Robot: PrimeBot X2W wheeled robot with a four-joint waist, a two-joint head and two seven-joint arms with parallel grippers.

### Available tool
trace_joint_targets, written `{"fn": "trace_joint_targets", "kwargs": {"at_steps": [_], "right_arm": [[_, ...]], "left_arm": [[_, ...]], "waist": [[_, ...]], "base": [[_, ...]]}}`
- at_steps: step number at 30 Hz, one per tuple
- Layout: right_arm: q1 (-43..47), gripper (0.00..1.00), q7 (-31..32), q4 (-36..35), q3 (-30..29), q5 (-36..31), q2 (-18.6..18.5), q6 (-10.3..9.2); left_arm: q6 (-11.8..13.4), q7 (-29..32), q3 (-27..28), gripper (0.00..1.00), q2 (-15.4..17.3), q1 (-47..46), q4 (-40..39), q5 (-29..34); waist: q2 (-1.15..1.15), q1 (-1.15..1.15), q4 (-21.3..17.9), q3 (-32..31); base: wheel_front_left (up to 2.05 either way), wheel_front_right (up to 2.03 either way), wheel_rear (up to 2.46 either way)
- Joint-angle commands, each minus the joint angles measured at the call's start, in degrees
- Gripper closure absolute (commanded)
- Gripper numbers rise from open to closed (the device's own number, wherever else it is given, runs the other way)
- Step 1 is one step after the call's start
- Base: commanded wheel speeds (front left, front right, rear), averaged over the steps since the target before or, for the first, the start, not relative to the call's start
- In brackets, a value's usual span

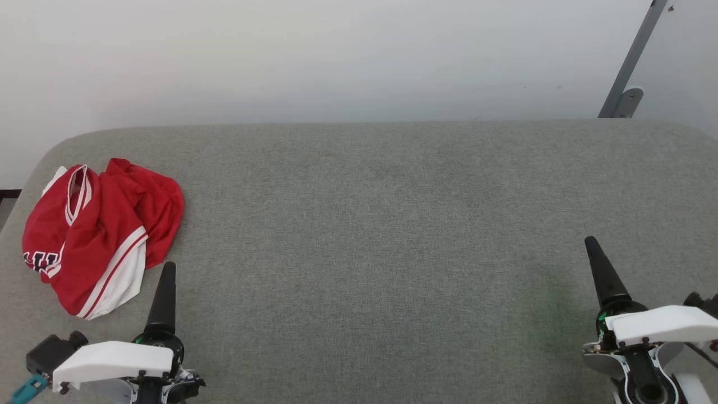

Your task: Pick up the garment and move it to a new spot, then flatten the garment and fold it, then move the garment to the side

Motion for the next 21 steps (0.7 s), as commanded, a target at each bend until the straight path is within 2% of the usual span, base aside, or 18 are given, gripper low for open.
{"fn": "trace_joint_targets", "kwargs": {"at_steps": [1, 15, 21], "right_arm": [[-2.1, 0.00, -0.8, -0.6, 0.4, -3.0, -1.0, 0.09], [-3.9, 0.00, -3.8, -0.1, 3.0, -20.3, -3.4, 0.10], [-4.6, 0.00, -4.8, 0.1, 3.4, -26.4, -4.0, 0.10]], "left_arm": [[0.1, -0.7, 0.4, 0.00, 0.6, -2.0, -1.5, 3.6], [1.1, -3.7, -0.7, 0.00, 1.2, -1.3, -3.1, 21.6], [1.6, -4.6, -1.6, 0.00, 1.9, -1.2, -2.6, 26.2]], "waist": [[0.00, 0.00, 0.0, 0.0], [0.00, 0.00, 0.1, 0.0], [0.00, 0.00, 0.2, 0.0]], "base": [[0.00, 0.00, 0.00], [0.00, 0.00, 0.00], [0.00, 0.00, 0.00]]}}
